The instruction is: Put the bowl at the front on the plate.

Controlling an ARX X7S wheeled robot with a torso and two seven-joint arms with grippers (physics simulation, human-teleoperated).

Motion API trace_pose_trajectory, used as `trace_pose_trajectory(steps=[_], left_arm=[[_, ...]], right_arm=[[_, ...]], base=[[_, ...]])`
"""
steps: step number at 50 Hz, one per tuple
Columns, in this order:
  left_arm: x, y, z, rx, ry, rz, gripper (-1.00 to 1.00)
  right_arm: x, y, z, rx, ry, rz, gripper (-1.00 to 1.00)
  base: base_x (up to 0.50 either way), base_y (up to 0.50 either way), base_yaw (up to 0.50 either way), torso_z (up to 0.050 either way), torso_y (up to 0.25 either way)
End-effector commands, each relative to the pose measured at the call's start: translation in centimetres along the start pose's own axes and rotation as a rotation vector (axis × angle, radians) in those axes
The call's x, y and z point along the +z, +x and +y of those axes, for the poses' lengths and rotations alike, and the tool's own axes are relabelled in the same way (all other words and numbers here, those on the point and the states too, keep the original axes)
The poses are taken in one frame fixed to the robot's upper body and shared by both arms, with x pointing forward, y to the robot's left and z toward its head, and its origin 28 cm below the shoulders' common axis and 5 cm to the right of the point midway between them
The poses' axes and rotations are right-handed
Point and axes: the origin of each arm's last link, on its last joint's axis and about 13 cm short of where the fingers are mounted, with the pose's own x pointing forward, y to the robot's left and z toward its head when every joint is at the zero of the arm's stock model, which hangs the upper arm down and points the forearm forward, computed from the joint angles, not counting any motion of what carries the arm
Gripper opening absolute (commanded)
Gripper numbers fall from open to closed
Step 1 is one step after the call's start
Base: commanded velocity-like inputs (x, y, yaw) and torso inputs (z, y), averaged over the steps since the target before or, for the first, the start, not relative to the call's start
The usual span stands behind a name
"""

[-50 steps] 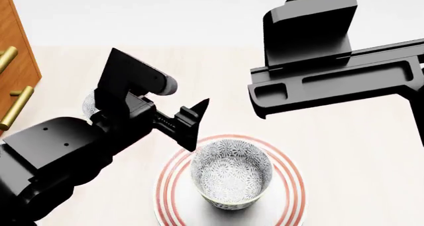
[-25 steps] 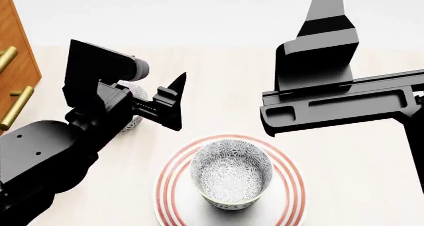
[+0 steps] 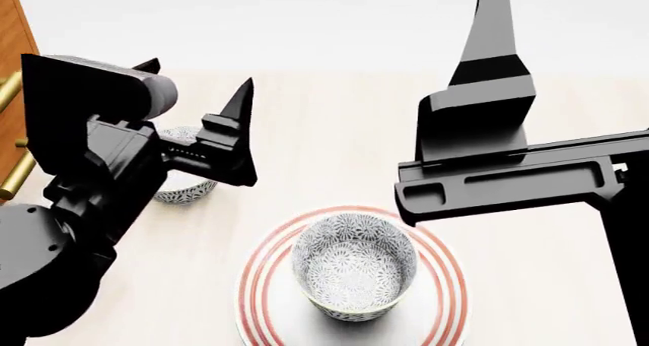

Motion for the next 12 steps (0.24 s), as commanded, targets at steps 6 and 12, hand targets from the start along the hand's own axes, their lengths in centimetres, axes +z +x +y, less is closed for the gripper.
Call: trace_pose_trajectory(steps=[6,12], left_arm=[[1.4,-2.5,-0.4,0.028,-0.003,-0.064,1.0],[1.4,-3.5,-0.5,0.034,-0.016,-0.078,1.0]], right_arm=[[-0.5,0.1,0.2,0.01,0.005,0.008,1.0],[-0.6,0.2,0.3,0.013,0.012,0.011,1.0]], base=[[0.0,0.0,0.0,0.0,0.0],[0.0,0.0,0.0,0.0,0.0]])
